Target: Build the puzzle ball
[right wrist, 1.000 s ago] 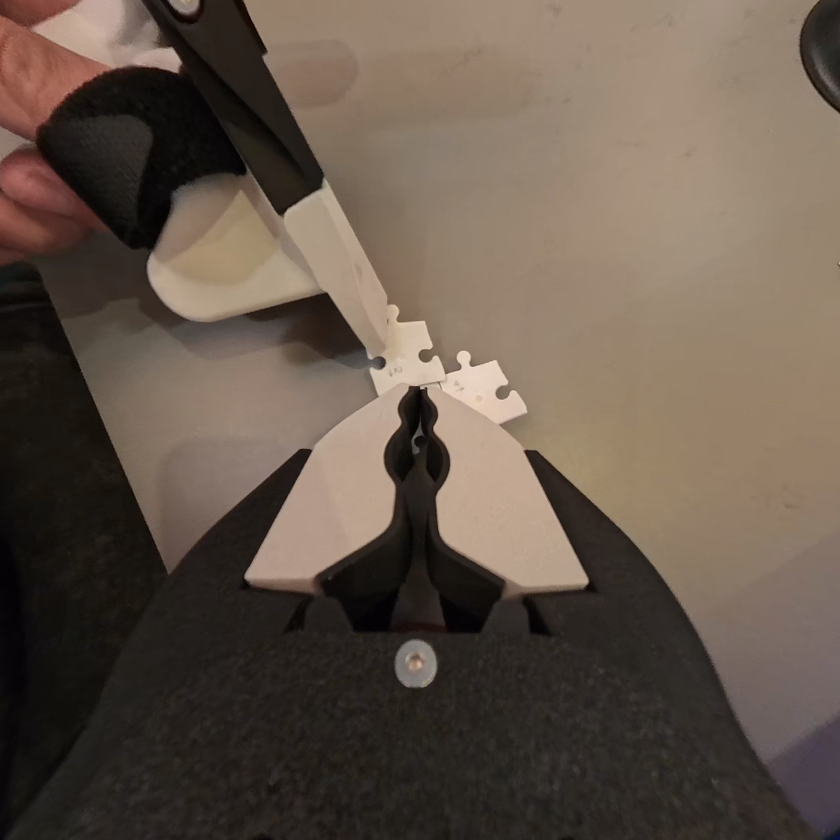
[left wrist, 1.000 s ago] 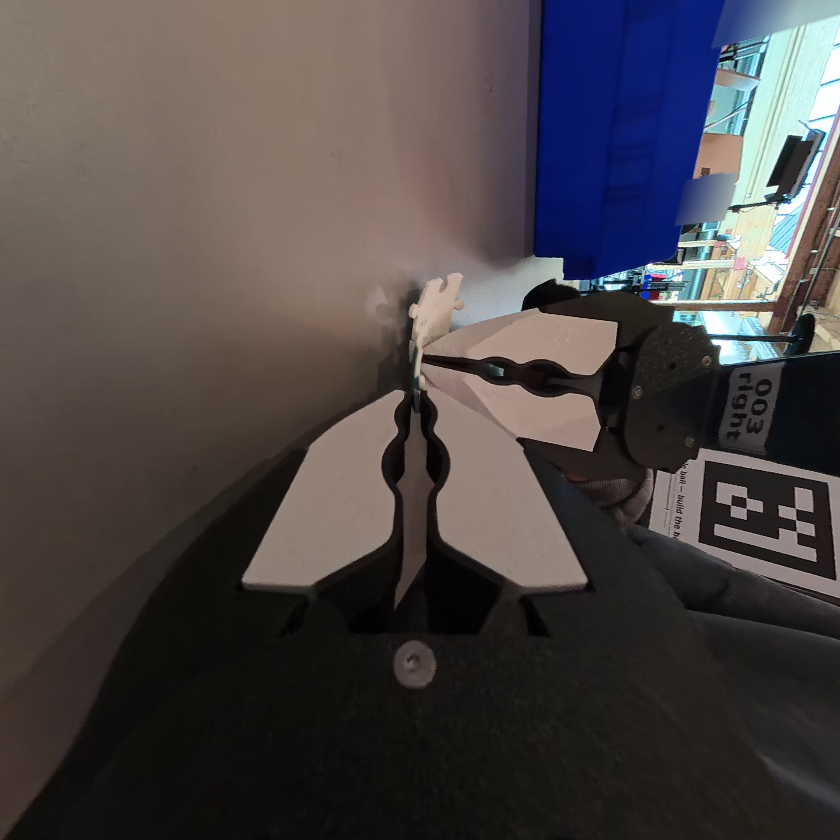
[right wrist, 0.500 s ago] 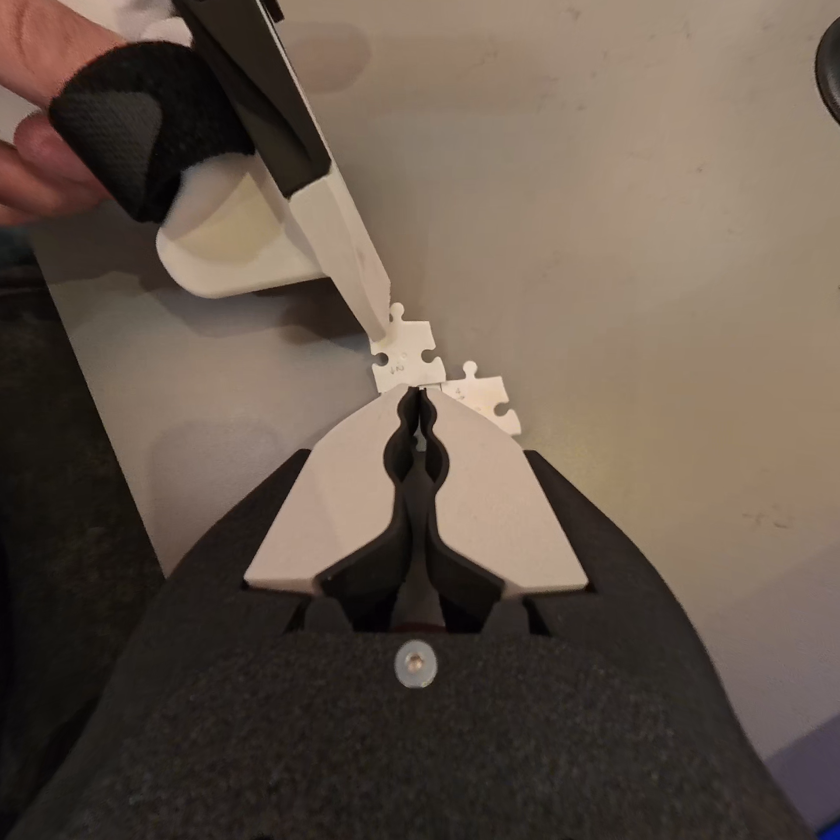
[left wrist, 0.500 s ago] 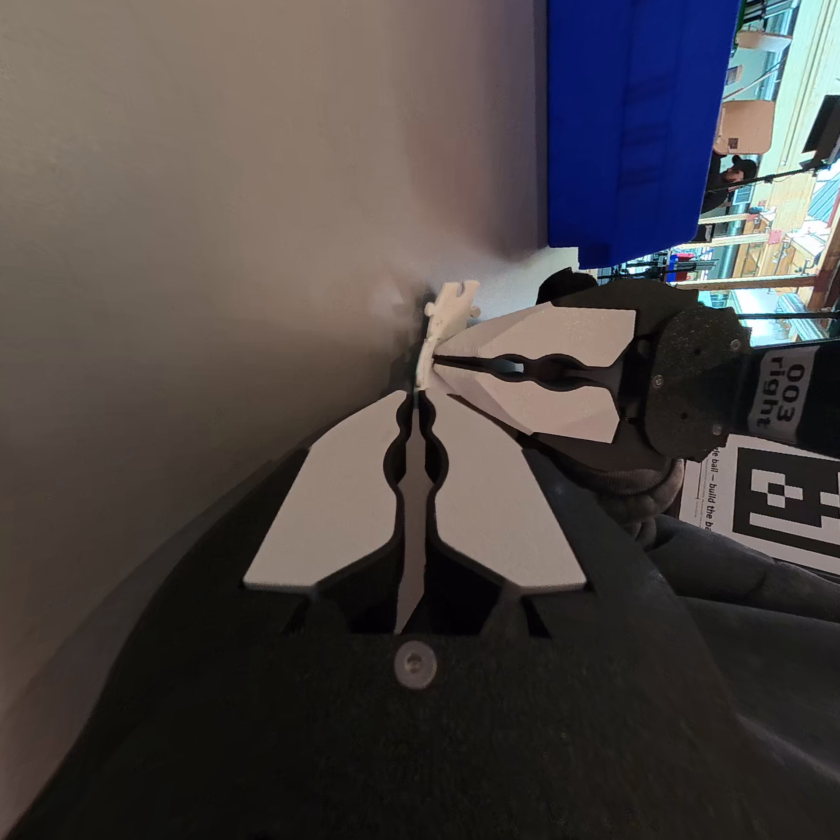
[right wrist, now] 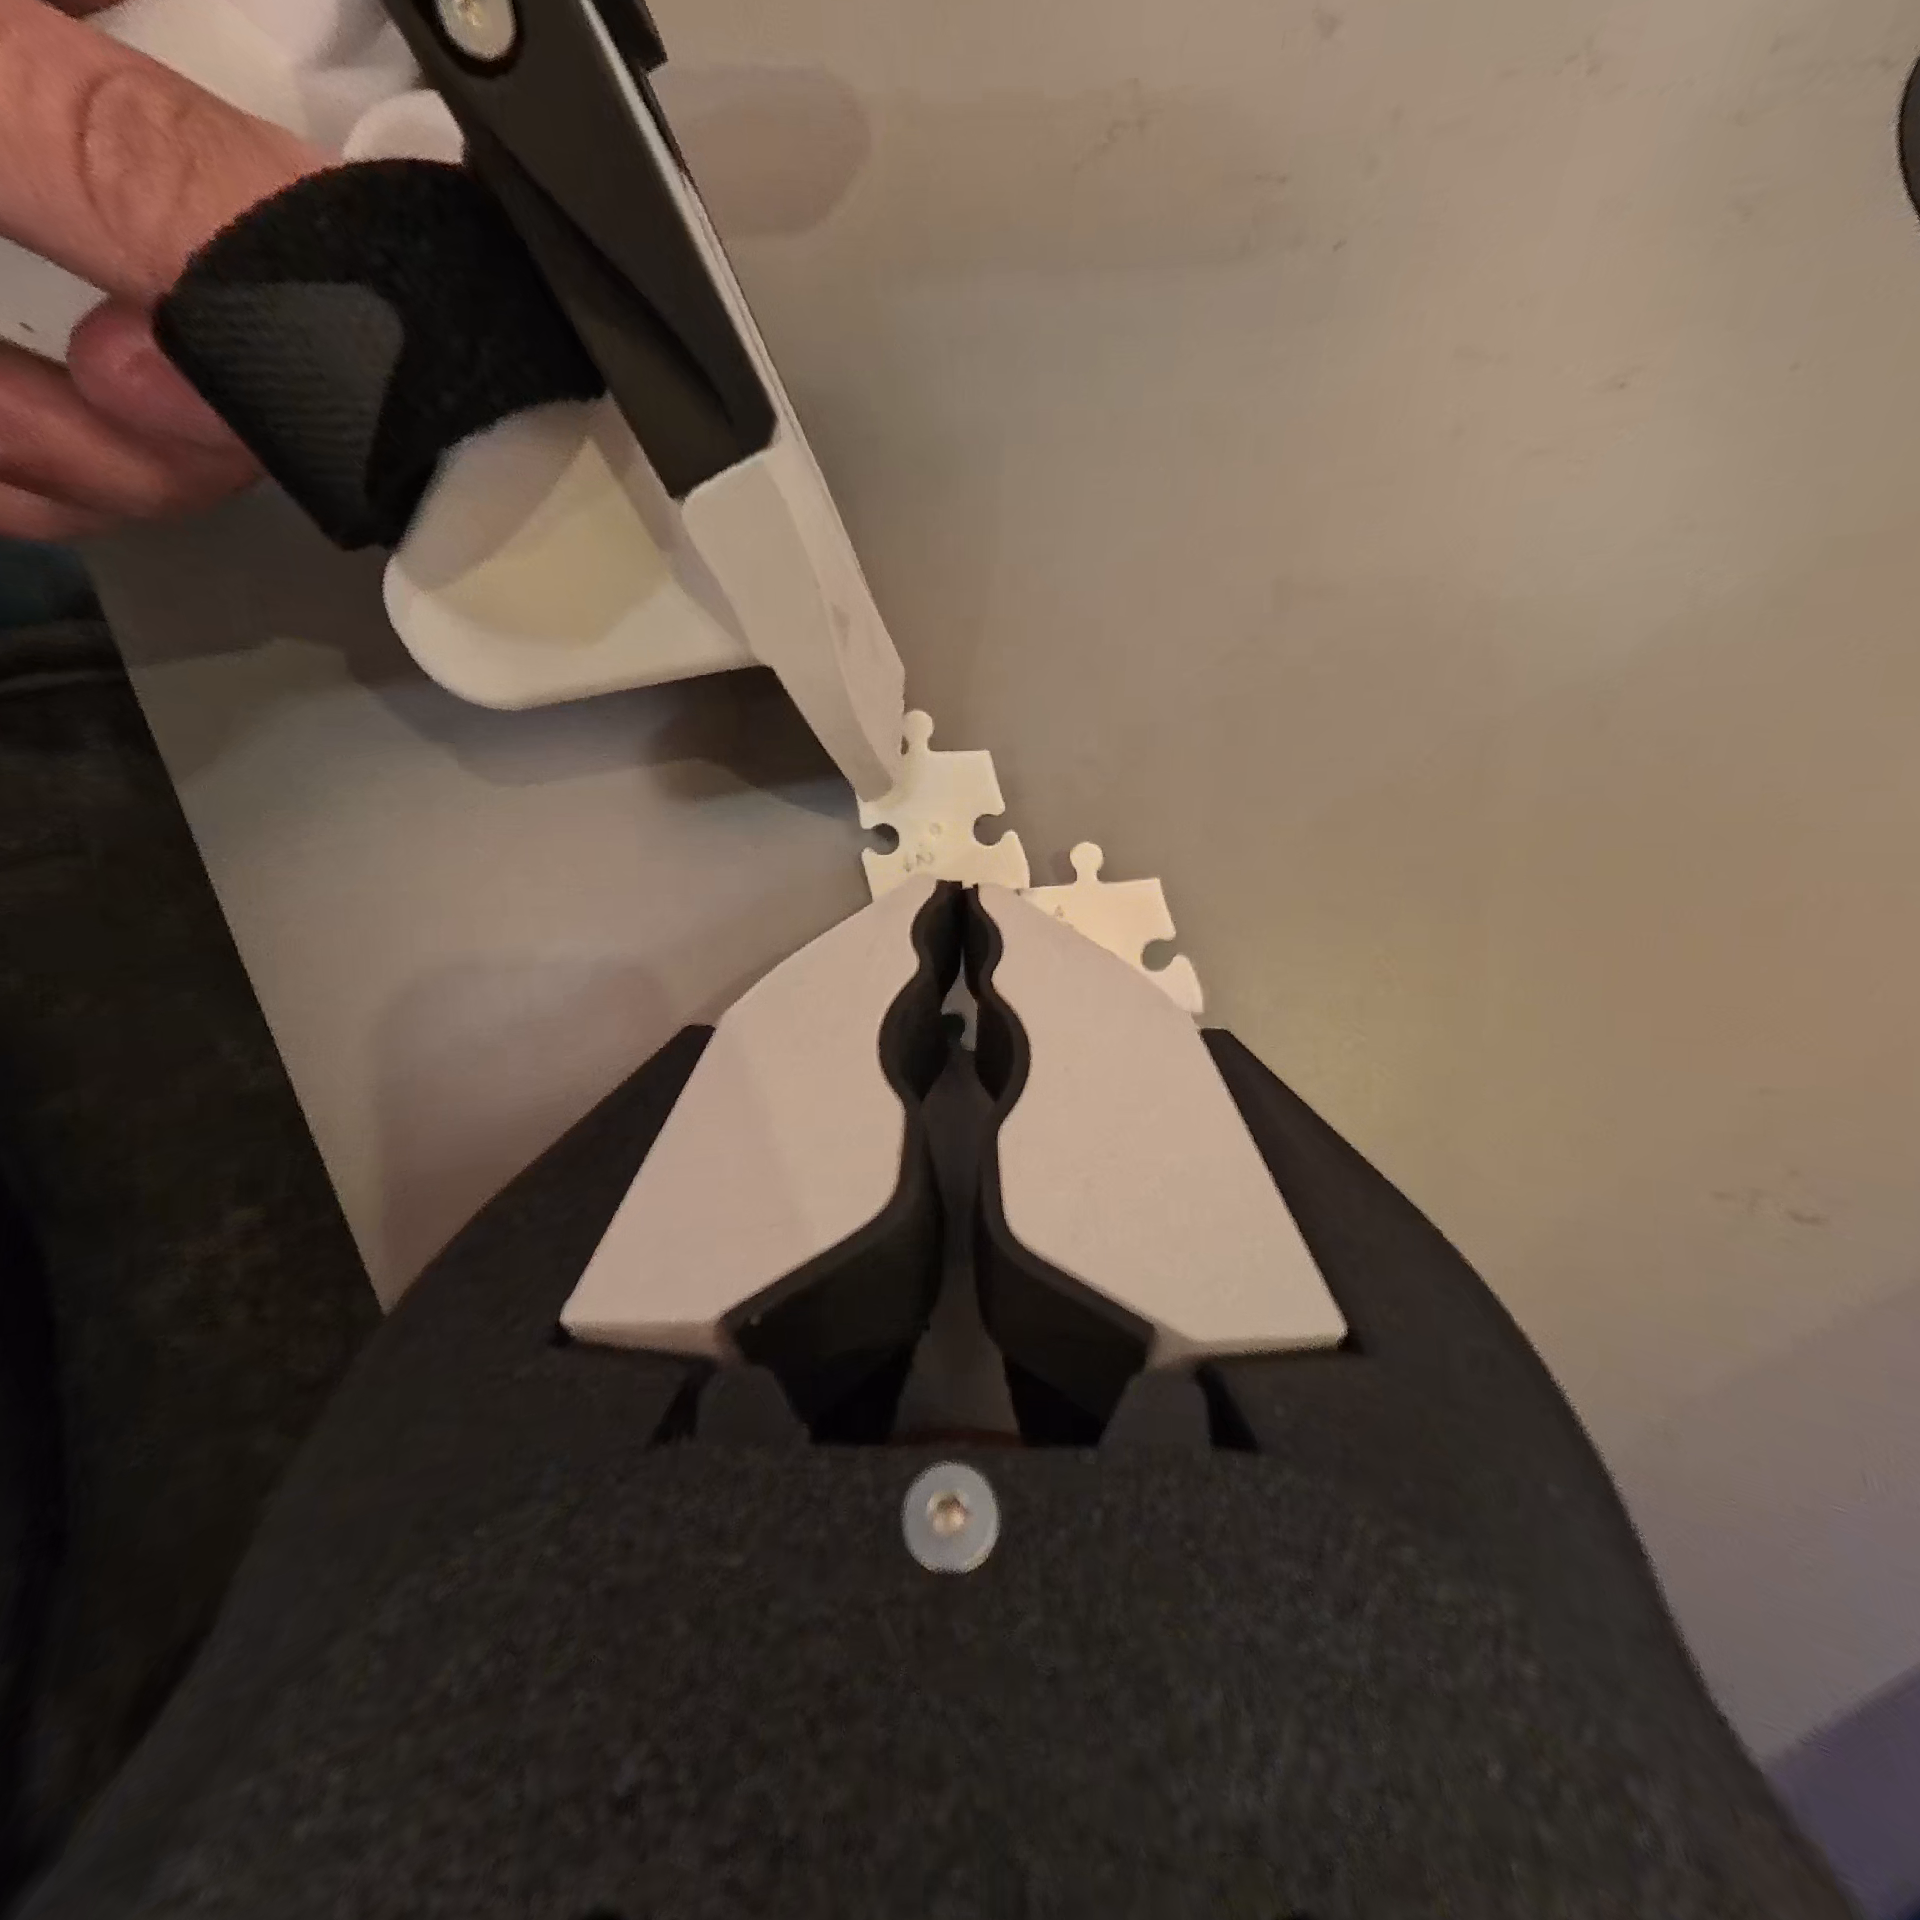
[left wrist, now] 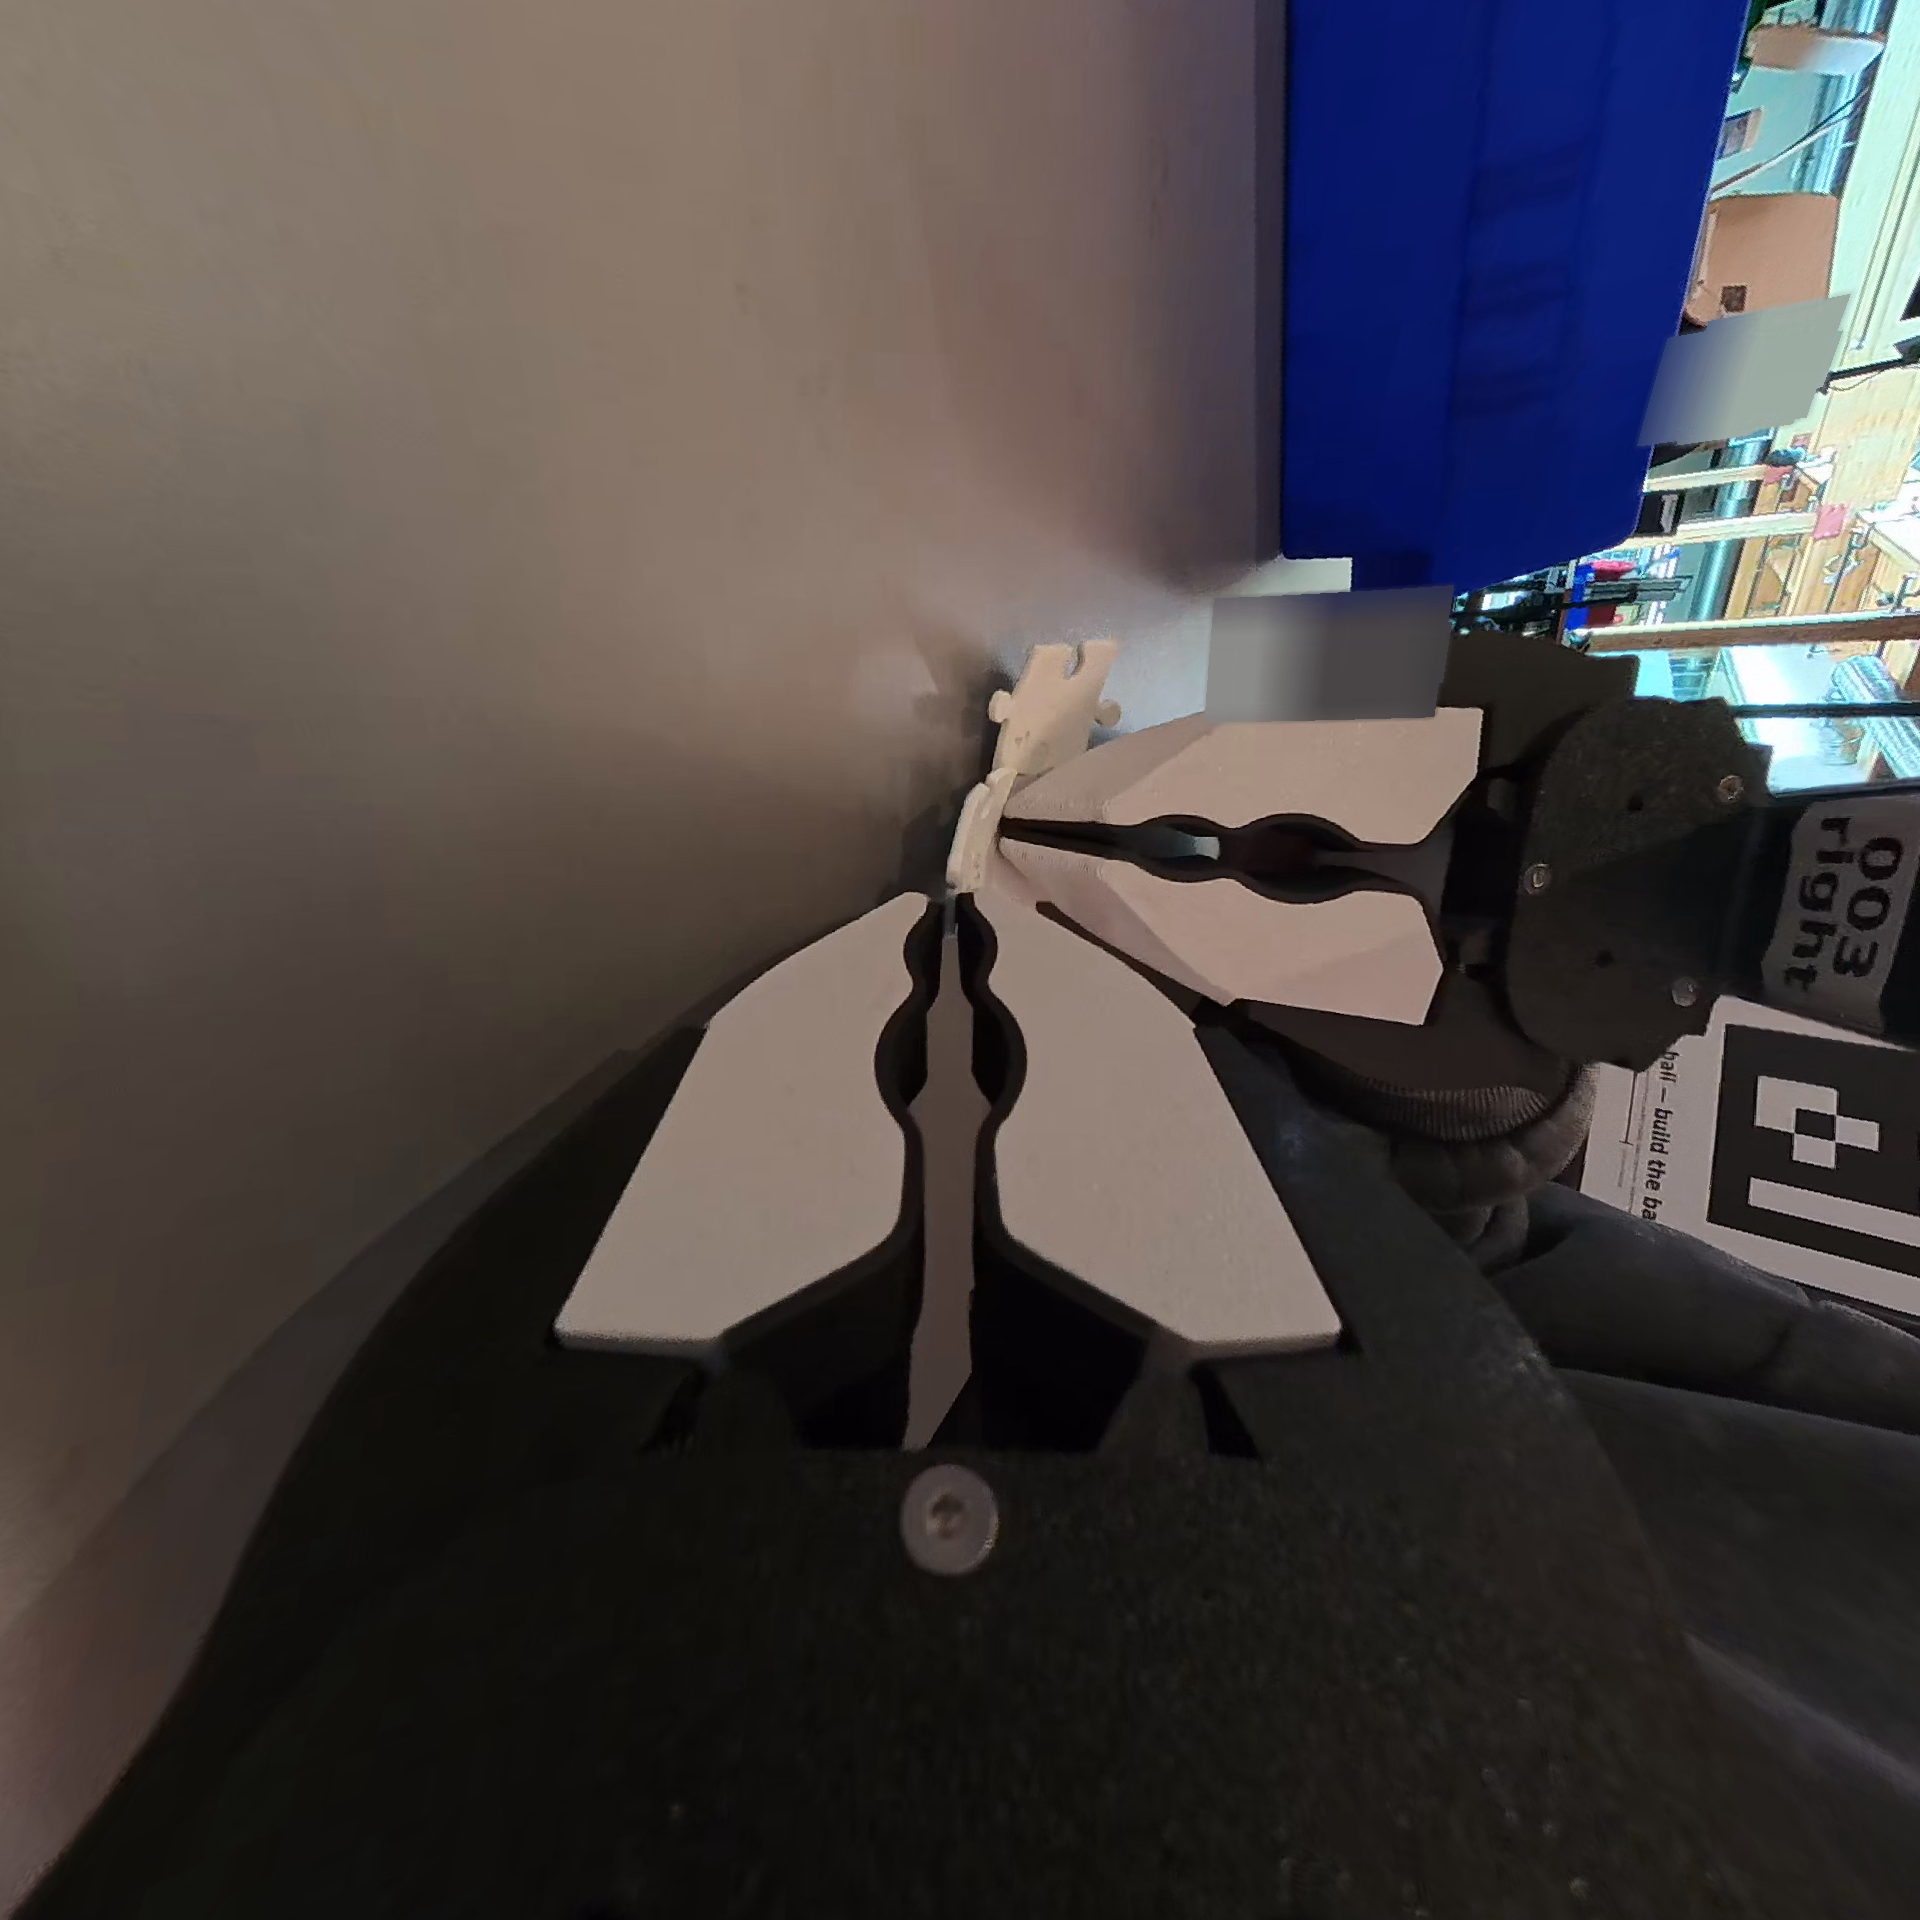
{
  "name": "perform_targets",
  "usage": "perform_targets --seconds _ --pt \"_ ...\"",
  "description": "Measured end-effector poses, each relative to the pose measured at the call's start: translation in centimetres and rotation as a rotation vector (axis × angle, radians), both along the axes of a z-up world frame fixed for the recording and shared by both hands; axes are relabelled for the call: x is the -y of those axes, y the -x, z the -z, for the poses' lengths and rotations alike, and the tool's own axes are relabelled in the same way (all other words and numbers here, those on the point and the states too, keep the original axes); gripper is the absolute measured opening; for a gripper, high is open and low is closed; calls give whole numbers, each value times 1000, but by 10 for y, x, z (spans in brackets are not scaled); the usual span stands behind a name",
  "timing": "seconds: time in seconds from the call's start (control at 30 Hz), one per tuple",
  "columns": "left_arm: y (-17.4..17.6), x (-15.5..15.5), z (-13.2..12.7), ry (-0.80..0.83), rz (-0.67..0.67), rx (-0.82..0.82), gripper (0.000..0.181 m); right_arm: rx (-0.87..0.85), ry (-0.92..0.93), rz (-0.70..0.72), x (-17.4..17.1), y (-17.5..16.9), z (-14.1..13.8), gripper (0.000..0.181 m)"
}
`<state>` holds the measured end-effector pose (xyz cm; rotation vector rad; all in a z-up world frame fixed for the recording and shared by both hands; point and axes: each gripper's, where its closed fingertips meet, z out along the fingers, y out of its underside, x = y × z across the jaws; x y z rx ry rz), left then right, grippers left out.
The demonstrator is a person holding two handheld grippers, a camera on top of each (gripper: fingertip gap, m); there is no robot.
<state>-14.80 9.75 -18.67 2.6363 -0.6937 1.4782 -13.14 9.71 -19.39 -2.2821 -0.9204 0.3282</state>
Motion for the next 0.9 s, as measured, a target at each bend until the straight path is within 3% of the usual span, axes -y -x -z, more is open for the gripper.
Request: perform_targets --seconds 0.13,0.33,0.57,0.73,0.9 --pt "-1 -3 -6 2 -13 35 12 -17 20 19 0 0 0 1" --pt "1 -6 -4 -101 39 -10 12 -101 75 64 0 0 0 1" --pt "-6 0 2 -87 85 -20 3 -132 80 68 1 -2 -1 1" --pt "-5 -1 1 -97 90 -32 3 -220 48 115 2 -21 -20 0" --pt "-5 -2 1 -88 87 -26 3 -170 86 73 11 -17 -7 0"
